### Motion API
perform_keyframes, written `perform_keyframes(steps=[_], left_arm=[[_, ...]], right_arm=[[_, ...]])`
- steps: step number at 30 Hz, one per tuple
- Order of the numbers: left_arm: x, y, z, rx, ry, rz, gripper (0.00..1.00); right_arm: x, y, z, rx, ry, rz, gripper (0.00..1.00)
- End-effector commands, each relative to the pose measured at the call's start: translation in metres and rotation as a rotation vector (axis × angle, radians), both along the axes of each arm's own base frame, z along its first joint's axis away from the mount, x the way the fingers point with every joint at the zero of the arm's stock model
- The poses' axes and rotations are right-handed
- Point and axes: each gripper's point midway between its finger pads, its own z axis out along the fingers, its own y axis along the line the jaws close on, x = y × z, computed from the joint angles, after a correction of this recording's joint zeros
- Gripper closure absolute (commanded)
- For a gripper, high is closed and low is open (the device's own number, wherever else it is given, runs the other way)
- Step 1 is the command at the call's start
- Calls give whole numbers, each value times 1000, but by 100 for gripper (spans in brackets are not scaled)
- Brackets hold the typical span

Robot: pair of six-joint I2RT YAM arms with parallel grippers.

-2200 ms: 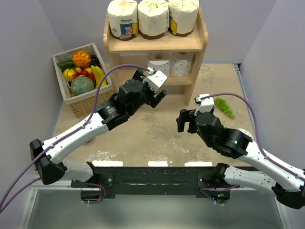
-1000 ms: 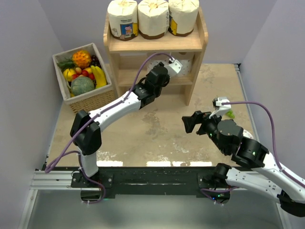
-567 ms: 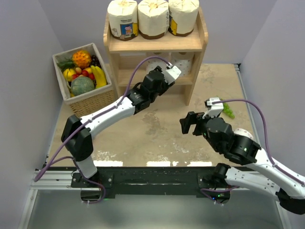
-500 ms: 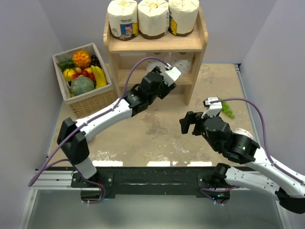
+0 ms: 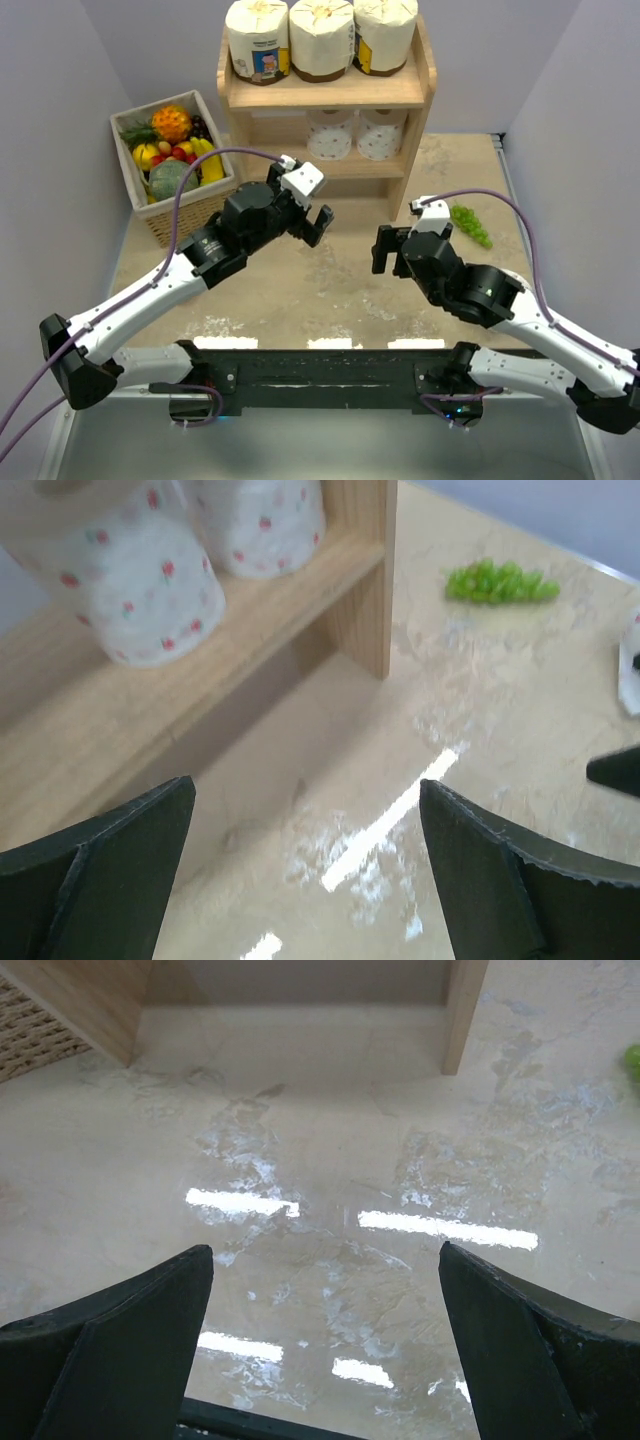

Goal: Place and organize the paper towels onto the shelf

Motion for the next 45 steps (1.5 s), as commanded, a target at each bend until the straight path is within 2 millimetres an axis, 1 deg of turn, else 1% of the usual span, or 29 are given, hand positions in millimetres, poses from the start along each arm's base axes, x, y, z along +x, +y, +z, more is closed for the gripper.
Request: perform_keyframes(steps=[1, 2, 3, 4, 6, 7, 9, 10, 11, 13, 14, 15, 16, 17, 18, 19, 21, 22, 24, 25, 26, 27, 28, 30, 31, 32, 35, 39, 45], left_arm=[[-11, 12, -29, 9, 58, 14, 0], [-14, 14, -39, 14, 65, 8, 0], [-18, 8, -35, -14, 53, -34, 0], [-23, 6, -31, -27, 50, -64, 0], [-31, -1, -26, -39, 53, -122, 0], [-32, 0, -23, -47, 46, -124, 0], [-32, 2, -23, -55, 47, -110, 0], [-32, 3, -23, -68, 59, -99, 0], [-32, 4, -24, -70, 63, -91, 0], [-28, 9, -23, -68, 59, -56, 0], [-27, 9, -24, -65, 60, -49, 0], [-26, 12, -23, -66, 57, -35, 0], [-26, 13, -22, -68, 55, -29, 0], [-25, 13, -22, -72, 60, -26, 0], [-25, 13, -22, -74, 61, -24, 0], [-27, 13, -21, -81, 60, -28, 0], [-29, 12, -21, -84, 61, -36, 0], [-28, 13, -21, -81, 61, -35, 0], [-31, 14, -19, -82, 62, -40, 0], [-33, 14, -17, -84, 56, -45, 0], [-35, 14, -19, -83, 56, -51, 0], [-37, 14, -19, -89, 53, -56, 0], [-37, 14, -19, -91, 51, -58, 0], [-38, 12, -21, -89, 57, -63, 0], [-37, 12, -22, -87, 58, -65, 0], [-36, 12, -22, -81, 58, -62, 0], [-34, 13, -27, -63, 66, -50, 0], [-32, 18, -23, -67, 47, -24, 0], [-30, 19, -25, -59, 45, -15, 0]], right_arm=[[19, -20, -1, -32, 2, -151, 1], [25, -25, -3, -38, 11, -176, 1], [29, -27, -7, -38, 38, -172, 1], [42, -45, -11, -41, 59, -242, 1], [52, -54, -14, -15, 92, -249, 1], [60, -70, -12, -8, 93, -308, 1], [63, -82, -11, -15, 100, -362, 1], [65, -94, -2, -23, 82, -418, 1], [61, -100, -7, -51, 110, -445, 1], [61, -115, -5, -46, 117, -509, 1], [59, -122, -8, -54, 133, -535, 1], [59, -131, -8, -56, 140, -573, 2], [59, -148, -9, -60, 146, -643, 2], [54, -165, -9, -91, 148, -713, 2], [52, -176, -12, -90, 158, -781, 3], [47, -196, -11, -88, 165, -878, 3], [37, -213, -22, -71, 222, -973, 2], [30, -229, -31, -59, 256, -1039, 1], [21, -241, -45, -29, 313, -1096, 1], [11, -257, -54, -32, 342, -1171, 1], [3, -263, -58, -33, 357, -1220, 1], [-7, -275, -62, -43, 364, -1288, 1], [-16, -278, -70, -36, 385, -1311, 2], [-18, -280, -76, -6, 377, -1305, 2], [-20, -277, -86, 17, 393, -1289, 2], [-16, -278, -83, 42, 351, -1281, 2], [-16, -279, -89, 38, 344, -1274, 5], [-19, -283, -94, 28, 358, -1327, 5], [-33, -297, -107, -29, 385, -1471, 4]])
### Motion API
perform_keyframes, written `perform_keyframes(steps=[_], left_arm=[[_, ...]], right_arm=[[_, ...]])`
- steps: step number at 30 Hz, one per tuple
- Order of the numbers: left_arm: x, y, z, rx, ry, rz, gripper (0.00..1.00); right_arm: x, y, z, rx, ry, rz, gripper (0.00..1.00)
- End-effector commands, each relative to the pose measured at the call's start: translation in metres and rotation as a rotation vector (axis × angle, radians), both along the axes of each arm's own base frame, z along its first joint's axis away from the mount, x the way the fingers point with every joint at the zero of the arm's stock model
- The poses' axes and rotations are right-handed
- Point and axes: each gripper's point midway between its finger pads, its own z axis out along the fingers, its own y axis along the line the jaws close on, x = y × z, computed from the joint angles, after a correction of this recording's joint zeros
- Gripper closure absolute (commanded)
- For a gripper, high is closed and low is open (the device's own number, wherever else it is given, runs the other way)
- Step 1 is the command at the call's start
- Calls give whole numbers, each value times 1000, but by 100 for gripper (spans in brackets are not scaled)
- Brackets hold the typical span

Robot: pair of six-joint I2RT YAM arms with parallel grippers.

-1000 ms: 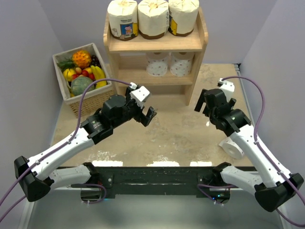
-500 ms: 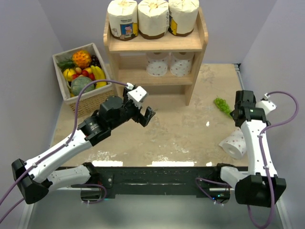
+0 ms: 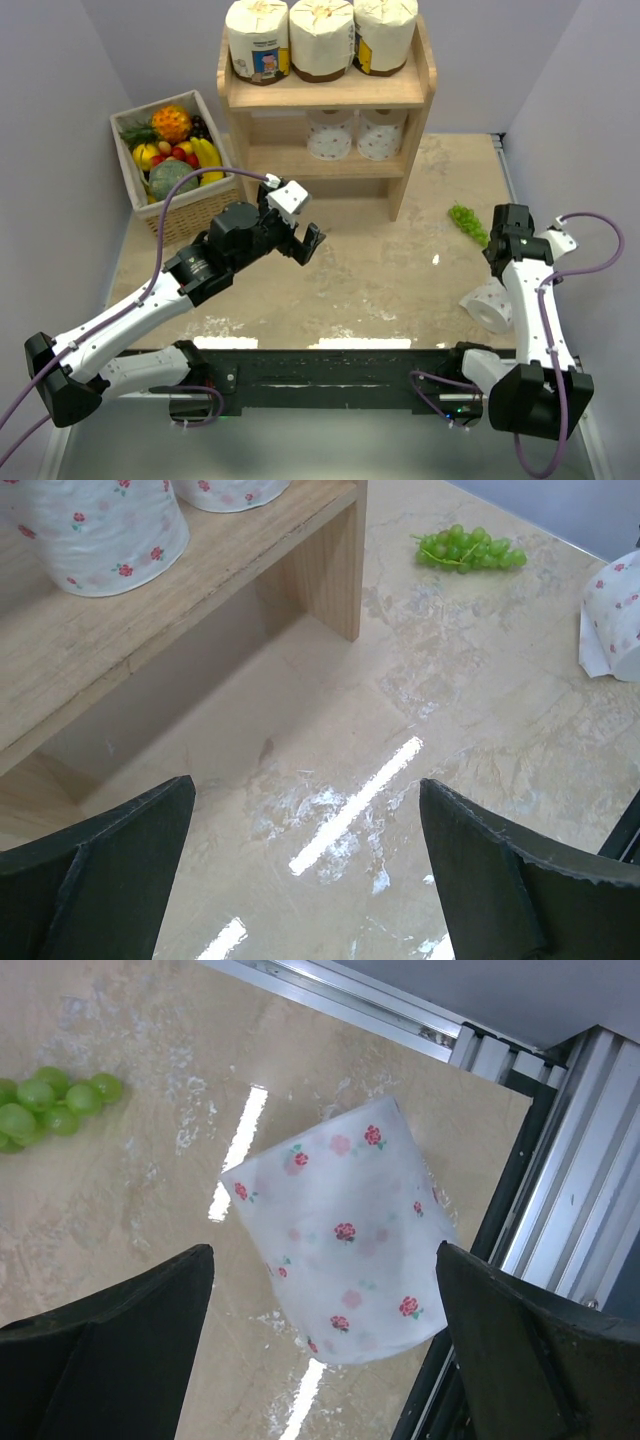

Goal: Place and organize the paper towels onto the shelf

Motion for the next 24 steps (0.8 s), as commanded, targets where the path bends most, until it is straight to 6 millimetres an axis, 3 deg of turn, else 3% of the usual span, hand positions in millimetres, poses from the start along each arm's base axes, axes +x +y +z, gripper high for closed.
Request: perform_keyframes(steps=[1, 9, 24], left_arm=[[2, 1, 8, -23, -24, 13, 0], [1, 2, 8, -23, -32, 14, 0], [2, 3, 12, -27, -44, 17, 0]], right_arm=[[-10, -17, -4, -72, 5, -149, 4], [-14, -24, -12, -109, 30, -220, 4], [7, -18, -38, -59, 33, -130, 7]])
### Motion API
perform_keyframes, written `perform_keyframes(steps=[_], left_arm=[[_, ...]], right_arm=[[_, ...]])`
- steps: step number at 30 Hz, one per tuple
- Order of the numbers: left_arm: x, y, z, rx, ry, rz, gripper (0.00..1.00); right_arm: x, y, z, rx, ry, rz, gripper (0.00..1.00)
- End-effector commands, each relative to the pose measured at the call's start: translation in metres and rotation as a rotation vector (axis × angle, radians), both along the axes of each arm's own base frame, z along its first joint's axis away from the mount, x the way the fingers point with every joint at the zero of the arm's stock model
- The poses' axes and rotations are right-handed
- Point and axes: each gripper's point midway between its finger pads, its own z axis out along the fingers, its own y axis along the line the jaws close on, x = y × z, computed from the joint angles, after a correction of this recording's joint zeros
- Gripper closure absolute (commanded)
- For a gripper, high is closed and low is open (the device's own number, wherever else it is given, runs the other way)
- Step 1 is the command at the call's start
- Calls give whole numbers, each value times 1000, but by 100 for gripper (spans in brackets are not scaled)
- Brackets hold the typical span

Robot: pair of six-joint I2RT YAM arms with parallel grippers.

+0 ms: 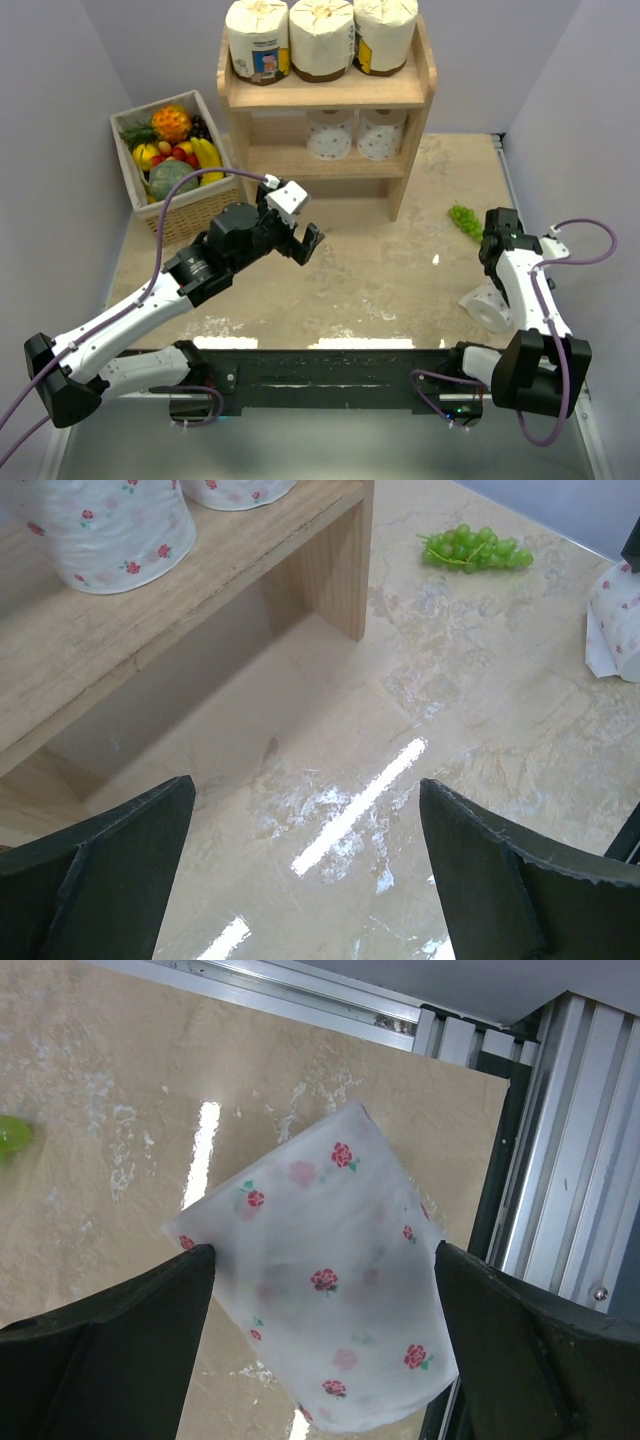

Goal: Place and organize the paper towels onto the shelf

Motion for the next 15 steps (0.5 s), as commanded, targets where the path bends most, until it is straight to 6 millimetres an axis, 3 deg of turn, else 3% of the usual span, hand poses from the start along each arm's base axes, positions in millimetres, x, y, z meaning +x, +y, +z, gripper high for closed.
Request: perform_keyframes(steps=[1, 2, 4, 6, 8, 10, 13, 15], left_arm=[[1, 1, 12, -30, -40, 5, 0], [0, 1, 13, -31, -41, 5, 0], [1, 2, 14, -31, -43, 9, 0], [2, 4, 14, -29, -47, 18, 0], [3, 5, 13, -23, -46, 27, 0], [4, 5, 11, -18, -45, 32, 0], [5, 6, 8, -9, -43, 39, 0], [6, 6, 8, -7, -43, 44, 0]], right_arm=[[13, -2, 0, -11, -51, 29, 9], [27, -1, 1, -2, -64, 106, 10], [62, 28, -9, 133, -155, 316, 15], [76, 58, -14, 199, -173, 463, 18], [92, 79, -7, 211, -213, 552, 21], [113, 128, 11, 259, -308, 725, 22], [129, 189, 39, 373, -464, 960, 23], [129, 201, 55, 396, -534, 1009, 23]])
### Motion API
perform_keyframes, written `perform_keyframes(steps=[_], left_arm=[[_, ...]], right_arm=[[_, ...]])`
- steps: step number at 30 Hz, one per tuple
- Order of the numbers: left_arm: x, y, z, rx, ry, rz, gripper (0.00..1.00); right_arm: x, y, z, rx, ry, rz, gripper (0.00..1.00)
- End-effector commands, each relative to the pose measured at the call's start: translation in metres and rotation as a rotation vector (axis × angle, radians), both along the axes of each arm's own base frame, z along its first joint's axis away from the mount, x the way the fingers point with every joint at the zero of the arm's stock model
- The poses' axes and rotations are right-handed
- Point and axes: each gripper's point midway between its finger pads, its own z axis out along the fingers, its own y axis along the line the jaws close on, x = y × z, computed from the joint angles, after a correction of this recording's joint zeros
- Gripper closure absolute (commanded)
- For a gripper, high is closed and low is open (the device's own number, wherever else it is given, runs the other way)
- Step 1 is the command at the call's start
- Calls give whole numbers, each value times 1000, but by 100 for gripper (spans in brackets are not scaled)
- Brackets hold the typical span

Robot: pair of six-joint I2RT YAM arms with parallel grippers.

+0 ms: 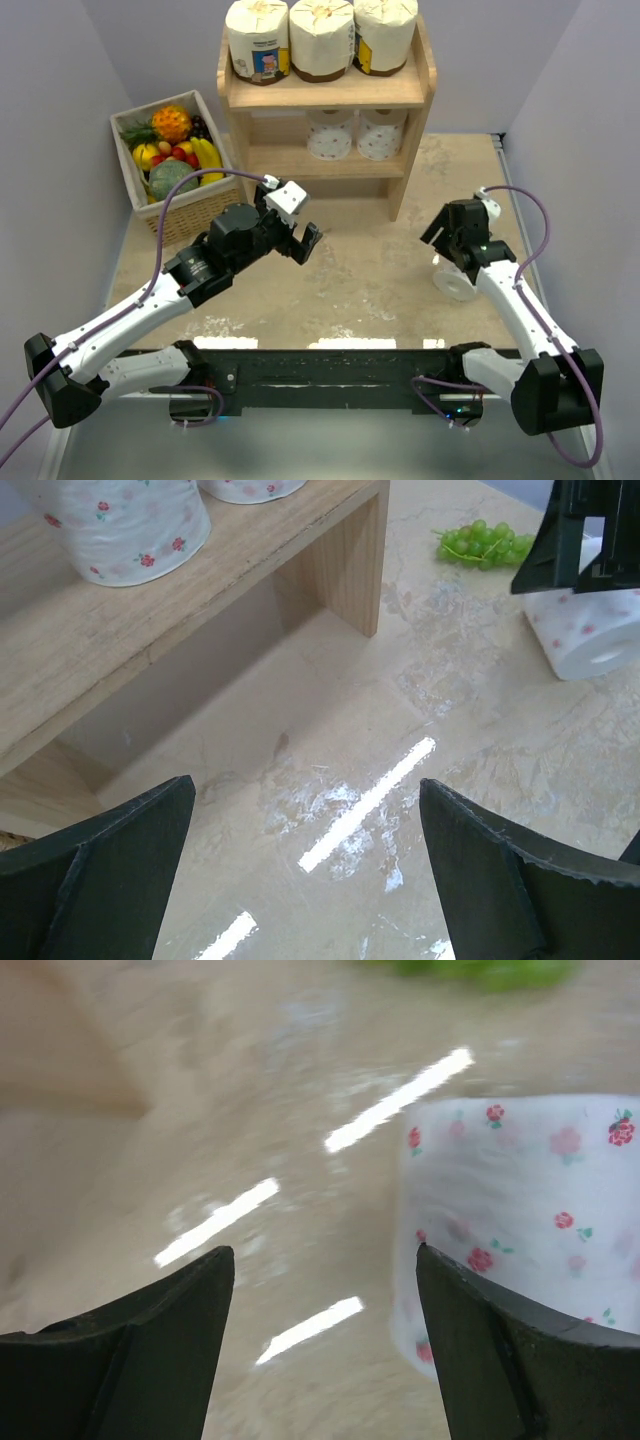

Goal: Place and organize the paper towels onto the shelf

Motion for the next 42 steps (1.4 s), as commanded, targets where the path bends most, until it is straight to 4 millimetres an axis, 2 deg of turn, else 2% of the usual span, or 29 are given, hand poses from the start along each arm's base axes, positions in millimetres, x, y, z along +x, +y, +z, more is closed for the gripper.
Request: perform_keyframes(steps=[1, 5, 8, 9, 11, 13, 15, 20, 24, 26, 28, 31, 32, 33, 34, 36, 38, 39, 42], left_arm=[[4, 2, 10, -18, -38, 18, 0], [4, 3, 11, -21, -40, 23, 0], [3, 3, 13, -26, -44, 22, 0], [3, 3, 13, -27, -45, 20, 0], [3, 3, 12, -25, -43, 22, 0], [3, 3, 12, -25, -43, 20, 0], [3, 3, 12, -24, -43, 25, 0], [6, 6, 9, -15, -42, 41, 0], [6, 7, 8, -13, -44, 53, 0], [7, 8, 8, -13, -44, 58, 0], [7, 8, 7, -12, -43, 58, 0], [8, 9, 7, -11, -45, 62, 0], [8, 8, 6, -10, -45, 63, 0], [8, 8, 7, -13, -46, 60, 0], [8, 8, 6, -11, -46, 62, 0], [8, 7, 7, -14, -45, 59, 0], [9, 7, 6, -11, -44, 57, 0], [8, 7, 6, -10, -43, 57, 0], [9, 7, 6, -13, -44, 61, 0]], right_arm=[[25, 67, 45, 210, -214, 280, 22], [25, 66, 50, 116, -218, 390, 20], [32, 58, 35, 4, -178, 433, 20], [37, 49, 24, -44, -138, 402, 20], [47, 52, 15, -60, -130, 429, 19], [57, 66, 7, -7, -139, 458, 20], [64, 76, 15, 26, -161, 479, 21], [77, 84, 32, 30, -213, 483, 21], [81, 97, 42, 34, -230, 587, 20], [80, 99, 41, 6, -213, 645, 18], [80, 92, 42, -52, -195, 680, 15], [86, 76, 48, 12, -209, 735, 15], [86, 70, 51, 97, -230, 768, 14], [90, 59, 48, 129, -224, 754, 14], [91, 56, 45, 161, -216, 759, 14], [96, 62, 38, 224, -200, 805, 11], [94, 65, 29, 260, -167, 846, 1], [93, 70, 28, 296, -166, 876, 1], [94, 66, 13, 329, -149, 863, 1]])
